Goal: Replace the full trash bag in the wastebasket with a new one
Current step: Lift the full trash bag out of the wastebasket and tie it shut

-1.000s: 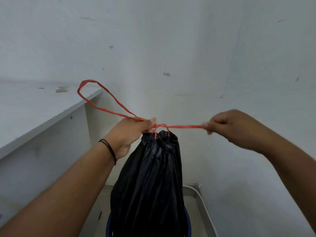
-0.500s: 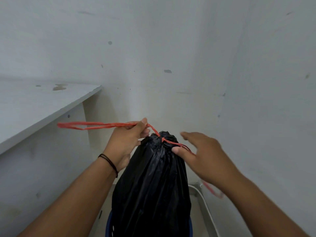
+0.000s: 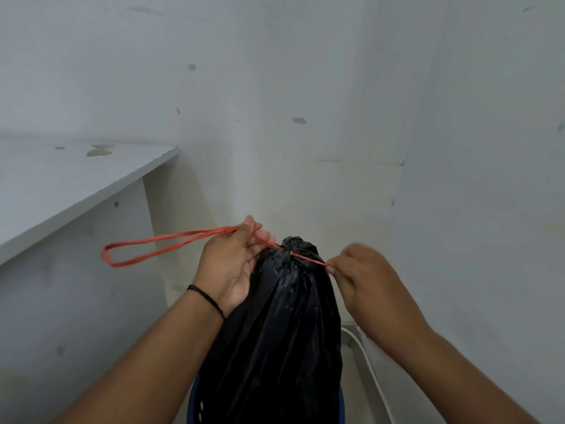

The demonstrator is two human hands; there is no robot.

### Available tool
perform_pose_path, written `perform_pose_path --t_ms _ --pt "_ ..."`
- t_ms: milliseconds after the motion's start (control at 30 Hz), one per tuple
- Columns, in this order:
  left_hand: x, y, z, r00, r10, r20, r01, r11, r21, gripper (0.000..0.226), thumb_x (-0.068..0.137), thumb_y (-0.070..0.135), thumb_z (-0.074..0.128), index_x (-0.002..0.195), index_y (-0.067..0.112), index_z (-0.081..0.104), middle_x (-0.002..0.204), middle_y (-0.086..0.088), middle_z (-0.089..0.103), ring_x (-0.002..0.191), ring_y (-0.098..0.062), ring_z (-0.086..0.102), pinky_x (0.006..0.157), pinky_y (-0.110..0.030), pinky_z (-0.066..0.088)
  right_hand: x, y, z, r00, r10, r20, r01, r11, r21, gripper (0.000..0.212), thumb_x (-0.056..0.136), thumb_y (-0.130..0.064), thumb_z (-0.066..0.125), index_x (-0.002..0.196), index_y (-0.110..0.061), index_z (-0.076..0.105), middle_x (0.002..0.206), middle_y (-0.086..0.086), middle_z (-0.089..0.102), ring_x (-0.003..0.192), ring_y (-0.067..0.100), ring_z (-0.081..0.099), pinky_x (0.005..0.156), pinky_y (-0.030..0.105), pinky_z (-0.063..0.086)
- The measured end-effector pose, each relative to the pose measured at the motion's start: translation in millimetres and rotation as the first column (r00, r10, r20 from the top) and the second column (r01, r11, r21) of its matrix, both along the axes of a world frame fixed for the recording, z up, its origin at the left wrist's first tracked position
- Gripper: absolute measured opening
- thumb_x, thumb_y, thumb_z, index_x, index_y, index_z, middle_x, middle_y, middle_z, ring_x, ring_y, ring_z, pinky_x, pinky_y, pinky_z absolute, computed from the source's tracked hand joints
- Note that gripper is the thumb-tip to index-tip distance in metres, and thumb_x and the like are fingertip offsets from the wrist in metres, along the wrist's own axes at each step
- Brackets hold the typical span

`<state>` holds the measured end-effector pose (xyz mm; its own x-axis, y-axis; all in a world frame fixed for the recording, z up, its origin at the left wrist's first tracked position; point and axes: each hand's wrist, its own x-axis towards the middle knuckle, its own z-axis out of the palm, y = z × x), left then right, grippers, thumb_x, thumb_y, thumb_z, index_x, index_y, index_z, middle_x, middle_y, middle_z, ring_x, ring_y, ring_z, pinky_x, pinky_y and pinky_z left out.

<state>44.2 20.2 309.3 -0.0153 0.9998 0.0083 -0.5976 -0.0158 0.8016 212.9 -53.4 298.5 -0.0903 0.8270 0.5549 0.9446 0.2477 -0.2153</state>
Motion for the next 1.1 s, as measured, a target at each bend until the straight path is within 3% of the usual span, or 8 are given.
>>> perform_pose_path --t_ms 100,200,300,367,433,533,700,1100 --pt "10 -2 5 0.995 0.034 -0.091 -0.034 0.999 0.003 0.02 0.096 0.016 0.049 0.082 0.005 0.059 0.047 0.002 0.051 0.047 -0.009 0.054 0.049 -0.015 0.05 -6 0 13 0.938 -0.271 0.215 0.234 0.955 0.185 0.012 0.067 -0.007 0.07 0.058 -0.015 0.067 0.068 0.007 0.051 0.069 0.028 0.05 0.069 0.033 0.023" --pt "22 -8 12 0.981 0.014 -0.194 -0.014 1.0 0.001 0.023 0.095 0.008 0.046 0.074 0.01 0.054 0.051 0.002 0.045 0.05 -0.01 0.045 0.048 -0.017 0.044 -22 -2 29 0.895 -0.357 0.267 0.291 0.922 0.256 0.023 0.05 0.004 0.065 0.045 -0.015 0.054 0.045 0.003 0.042 0.047 0.022 0.038 0.061 0.033 0.028" --pt "27 -11 18 0.97 -0.084 -0.226 0.08 0.996 -0.026 0.022 0.086 -0.007 0.039 0.073 0.008 0.05 0.062 -0.004 0.043 0.059 -0.014 0.041 0.058 -0.024 0.038 -29 5 35 0.952 -0.275 0.136 0.25 0.952 0.174 0.025 0.067 0.001 0.063 0.052 -0.016 0.05 0.05 0.0 0.042 0.048 0.022 0.04 0.05 0.029 0.032" --pt "26 -12 20 0.962 -0.103 -0.255 0.1 0.995 -0.023 0.021 0.088 -0.008 0.038 0.083 0.005 0.054 0.068 -0.006 0.047 0.061 -0.014 0.044 0.059 -0.023 0.04 -30 12 37 0.959 -0.138 -0.247 0.153 0.987 0.04 0.016 0.086 -0.013 0.056 0.076 -0.013 0.069 0.069 -0.002 0.063 0.065 0.016 0.058 0.063 0.025 0.048" --pt "24 -11 19 0.96 -0.106 -0.26 0.104 0.994 -0.02 0.022 0.093 -0.006 0.037 0.092 0.004 0.056 0.074 -0.007 0.054 0.062 -0.013 0.047 0.058 -0.02 0.044 -31 16 37 0.698 -0.029 -0.716 0.035 0.999 -0.007 0.018 0.089 -0.017 0.056 0.099 -0.013 0.071 0.081 -0.006 0.07 0.074 0.007 0.065 0.074 0.008 0.047" --pt "22 -11 16 0.961 -0.091 -0.261 0.098 0.995 0.012 0.023 0.095 -0.005 0.039 0.094 0.007 0.059 0.078 -0.006 0.06 0.059 -0.01 0.05 0.052 -0.015 0.049 -34 23 36 0.213 0.073 -0.974 -0.165 0.986 0.038 0.02 0.088 -0.002 0.055 0.103 -0.013 0.064 0.075 0.0 0.071 0.069 0.012 0.071 0.068 0.023 0.058" --pt "21 -11 13 0.974 -0.068 -0.216 0.085 0.994 0.071 0.018 0.089 -0.003 0.054 0.097 0.009 0.065 0.056 -0.003 0.059 0.044 -0.005 0.055 0.048 -0.015 0.05 -37 31 36 -0.01 0.027 -1.0 -0.178 0.984 0.028 0.026 0.084 0.003 0.059 0.095 -0.017 0.046 0.073 0.01 0.072 0.058 0.015 0.068 0.053 0.027 0.056" --pt "20 -15 9 0.922 -0.06 -0.382 0.152 0.964 0.217 0.032 0.084 -0.006 0.057 0.077 0.019 0.076 0.071 -0.006 0.073 0.064 -0.011 0.065 0.062 -0.018 0.053 -44 30 26 0.049 -0.068 -0.996 -0.242 0.967 -0.078 0.012 0.079 0.005 0.062 0.076 -0.003 0.07 0.056 0.009 0.062 0.054 0.017 0.057 0.061 0.032 0.05"
